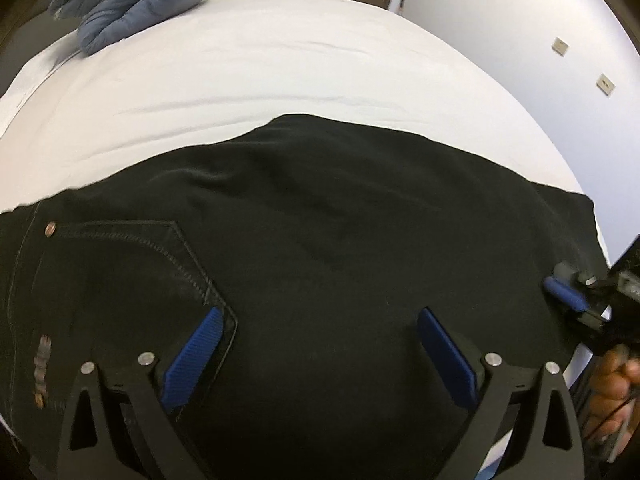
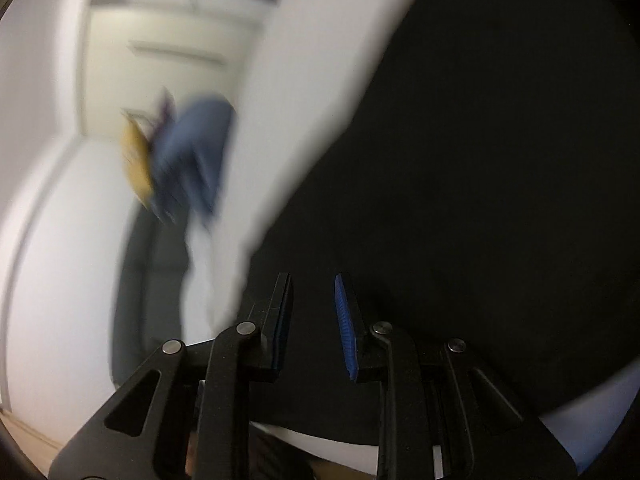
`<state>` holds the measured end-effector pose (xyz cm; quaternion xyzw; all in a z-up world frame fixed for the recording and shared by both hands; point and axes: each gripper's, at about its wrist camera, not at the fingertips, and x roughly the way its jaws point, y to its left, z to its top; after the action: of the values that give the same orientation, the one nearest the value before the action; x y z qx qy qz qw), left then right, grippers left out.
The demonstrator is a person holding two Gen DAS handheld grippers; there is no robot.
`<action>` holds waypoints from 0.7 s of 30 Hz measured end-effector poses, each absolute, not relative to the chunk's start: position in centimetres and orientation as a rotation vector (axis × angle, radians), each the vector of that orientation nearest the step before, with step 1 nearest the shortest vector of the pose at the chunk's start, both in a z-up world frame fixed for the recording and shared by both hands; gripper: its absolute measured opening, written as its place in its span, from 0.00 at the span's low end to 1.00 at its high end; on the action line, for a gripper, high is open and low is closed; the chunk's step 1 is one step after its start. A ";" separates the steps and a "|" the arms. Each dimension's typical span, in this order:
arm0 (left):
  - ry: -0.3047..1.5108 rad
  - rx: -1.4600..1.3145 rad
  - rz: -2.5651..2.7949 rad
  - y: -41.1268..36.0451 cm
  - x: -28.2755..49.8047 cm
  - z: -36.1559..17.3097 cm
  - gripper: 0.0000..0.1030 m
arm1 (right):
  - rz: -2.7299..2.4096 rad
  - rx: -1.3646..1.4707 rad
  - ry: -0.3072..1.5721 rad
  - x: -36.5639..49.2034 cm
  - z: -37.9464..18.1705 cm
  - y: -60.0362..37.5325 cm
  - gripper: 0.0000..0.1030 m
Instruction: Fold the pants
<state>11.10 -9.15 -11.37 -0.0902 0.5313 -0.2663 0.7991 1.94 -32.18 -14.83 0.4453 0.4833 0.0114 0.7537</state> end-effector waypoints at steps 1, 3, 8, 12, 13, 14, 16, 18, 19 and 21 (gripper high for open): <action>1.138 -0.208 -0.581 -8.9 11.3 -11.4 0.96 | 0.036 0.966 1.043 2.1 -15.1 -32.3 0.09; 1.137 -0.242 -0.575 -7.7 11.5 -11.7 0.96 | 0.019 0.991 1.014 2.6 -15.0 -34.3 0.07; 1.127 -0.277 -0.578 -3.7 11.8 -12.9 0.80 | -0.206 1.054 0.842 -1.4 -12.0 -44.0 0.00; 1.094 -0.318 -0.557 0.2 11.8 -13.8 0.80 | -0.364 1.040 0.741 -4.7 -9.6 -50.8 0.00; 1.080 -0.339 -0.559 1.3 11.9 -14.0 0.80 | -0.384 1.049 0.724 -5.4 -9.1 -51.8 0.00; 1.071 -0.362 -0.572 2.1 12.0 -14.2 0.72 | -0.407 1.025 0.719 -6.0 -8.3 -52.1 0.00; 1.073 -0.420 -0.610 3.7 12.4 -14.6 0.61 | -0.446 0.990 0.699 -6.6 -6.7 -52.8 0.04; 1.083 -0.453 -0.629 4.4 12.7 -14.8 0.54 | -0.461 1.012 0.685 -7.0 -5.8 -53.1 0.05; 1.086 -0.446 -0.613 4.5 12.7 -14.4 0.54 | -0.432 1.015 0.684 -6.7 -5.4 -52.6 0.05; 1.075 -0.407 -0.577 4.1 12.2 -13.0 0.69 | -0.332 0.997 0.715 -4.4 -5.1 -49.2 0.05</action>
<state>12.23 4.09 -12.98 -0.1895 0.5013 -0.2691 0.8002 -4.37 -49.21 -5.11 0.4657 0.3340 -0.1552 0.8047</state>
